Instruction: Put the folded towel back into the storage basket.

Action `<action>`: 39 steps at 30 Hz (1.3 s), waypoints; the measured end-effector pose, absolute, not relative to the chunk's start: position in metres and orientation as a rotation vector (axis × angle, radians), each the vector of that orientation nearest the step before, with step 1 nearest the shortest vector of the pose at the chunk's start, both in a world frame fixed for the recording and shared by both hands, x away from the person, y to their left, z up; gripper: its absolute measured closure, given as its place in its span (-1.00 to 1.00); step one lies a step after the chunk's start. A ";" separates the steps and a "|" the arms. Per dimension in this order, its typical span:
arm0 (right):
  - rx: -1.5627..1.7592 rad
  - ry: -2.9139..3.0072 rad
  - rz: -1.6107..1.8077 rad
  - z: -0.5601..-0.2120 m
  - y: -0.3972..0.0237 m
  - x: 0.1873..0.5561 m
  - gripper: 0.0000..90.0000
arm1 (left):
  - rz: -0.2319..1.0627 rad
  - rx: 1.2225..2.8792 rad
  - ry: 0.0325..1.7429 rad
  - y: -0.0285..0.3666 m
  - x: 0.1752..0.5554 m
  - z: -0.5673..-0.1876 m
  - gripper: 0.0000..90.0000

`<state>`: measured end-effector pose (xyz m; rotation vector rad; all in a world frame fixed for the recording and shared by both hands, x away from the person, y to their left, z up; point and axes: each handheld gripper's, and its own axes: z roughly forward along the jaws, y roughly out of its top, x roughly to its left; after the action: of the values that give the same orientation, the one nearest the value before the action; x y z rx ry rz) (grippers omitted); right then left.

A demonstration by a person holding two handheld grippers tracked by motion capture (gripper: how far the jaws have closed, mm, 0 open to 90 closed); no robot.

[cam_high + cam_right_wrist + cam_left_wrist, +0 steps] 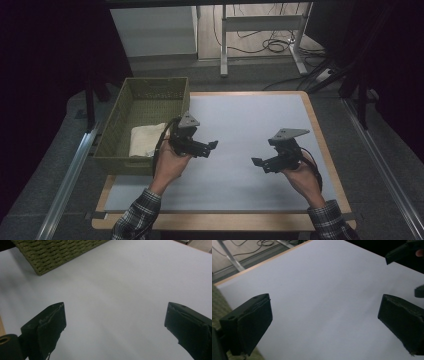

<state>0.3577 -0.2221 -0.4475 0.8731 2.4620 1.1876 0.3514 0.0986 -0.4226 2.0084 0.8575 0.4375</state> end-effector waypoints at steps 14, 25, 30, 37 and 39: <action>0.949 2.420 1.157 -0.478 -0.271 0.340 -0.91 | 0.367 2.080 0.783 0.059 0.319 -0.476 -1.00; 0.962 2.456 1.134 -0.504 -0.281 0.333 -0.91 | 0.384 2.141 0.802 0.059 0.306 -0.511 -1.00; 0.991 2.486 1.100 -0.521 -0.287 0.332 -0.91 | 0.368 2.187 0.859 0.065 0.306 -0.533 -1.00; 0.983 2.487 1.062 -0.530 -0.288 0.331 -0.91 | 0.332 2.217 0.909 0.066 0.308 -0.546 -0.99; 0.940 2.481 0.990 -0.531 -0.282 0.328 -0.92 | 0.327 2.216 0.912 0.066 0.308 -0.546 -0.99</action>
<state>0.3276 -0.2823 -0.5312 0.9400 2.4810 0.9898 0.3082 0.0661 -0.5463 2.2157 0.9123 0.3270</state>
